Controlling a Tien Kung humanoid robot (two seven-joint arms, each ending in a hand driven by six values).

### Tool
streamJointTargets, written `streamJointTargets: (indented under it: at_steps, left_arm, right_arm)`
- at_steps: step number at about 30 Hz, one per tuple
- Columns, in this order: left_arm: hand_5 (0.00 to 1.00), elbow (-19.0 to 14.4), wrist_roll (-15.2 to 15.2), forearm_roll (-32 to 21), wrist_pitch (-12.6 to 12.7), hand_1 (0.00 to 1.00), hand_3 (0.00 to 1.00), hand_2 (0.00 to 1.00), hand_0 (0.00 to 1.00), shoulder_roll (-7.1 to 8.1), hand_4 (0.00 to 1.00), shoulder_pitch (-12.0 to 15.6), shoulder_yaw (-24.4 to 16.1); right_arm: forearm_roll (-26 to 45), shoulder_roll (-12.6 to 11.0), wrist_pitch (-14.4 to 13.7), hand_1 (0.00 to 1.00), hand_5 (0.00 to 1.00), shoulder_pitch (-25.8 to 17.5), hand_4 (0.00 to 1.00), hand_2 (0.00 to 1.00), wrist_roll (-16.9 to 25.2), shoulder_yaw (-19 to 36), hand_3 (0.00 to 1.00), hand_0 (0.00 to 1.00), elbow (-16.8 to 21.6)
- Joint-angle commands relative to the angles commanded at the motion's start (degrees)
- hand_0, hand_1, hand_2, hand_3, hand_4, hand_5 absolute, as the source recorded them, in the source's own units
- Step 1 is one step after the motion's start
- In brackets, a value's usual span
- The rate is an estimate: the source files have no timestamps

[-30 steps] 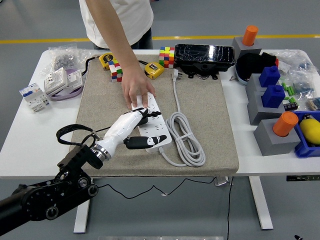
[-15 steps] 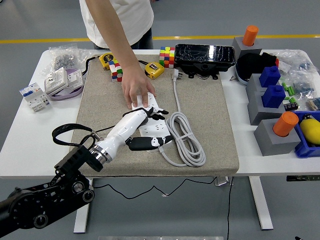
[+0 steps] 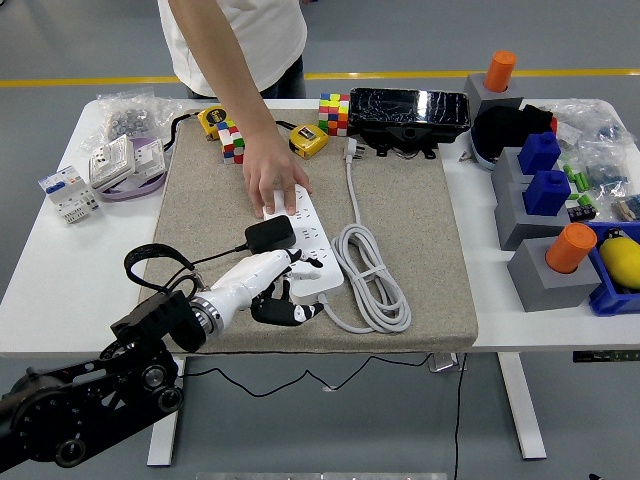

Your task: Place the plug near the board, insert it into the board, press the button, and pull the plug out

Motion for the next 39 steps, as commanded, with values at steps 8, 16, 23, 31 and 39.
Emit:
streamJointTargets:
  at_steps: [8, 16, 23, 31, 39]
  left_arm:
    - [0.208, 0.8, 2.7, -0.7, -1.7, 0.068, 0.915, 0.122, 0.072, -0.24, 0.679, -0.6, 0.5]
    - [0.205, 1.2, 3.5, -1.6, -3.3, 0.066, 0.911, 0.120, 0.070, -0.29, 0.679, -1.4, 1.3]
    - [0.201, 2.4, 4.4, -1.8, -4.1, 0.064, 0.878, 0.118, 0.070, -0.62, 0.678, -2.0, 2.1]
    - [0.196, 2.8, 6.3, -2.1, -5.8, 0.063, 0.857, 0.118, 0.070, -0.61, 0.678, -2.2, 2.9]
    - [0.191, 1.7, -3.3, -4.9, 1.1, 0.061, 0.750, 0.118, 0.074, -0.23, 0.674, -0.5, -0.5]
  right_arm:
    - [0.0, -0.2, 0.0, 0.645, 0.427, 0.3, 0.907, 0.663, 0.0, -0.3, 0.563, 0.542, 0.0]
    - [0.2, -0.5, 0.0, 0.645, 0.427, 0.5, 0.907, 0.663, 0.0, -0.7, 0.563, 0.541, 0.1]
    - [0.3, -0.6, 0.0, 0.644, 0.427, 0.6, 0.907, 0.663, 0.0, -1.0, 0.563, 0.542, 0.1]
    - [0.4, -0.9, 0.0, 0.645, 0.427, 0.5, 0.907, 0.663, 0.0, -1.4, 0.562, 0.541, 0.1]
    - [0.1, -0.6, -0.1, 0.645, 0.427, -0.1, 0.907, 0.663, 0.1, -0.7, 0.563, 0.542, 0.1]
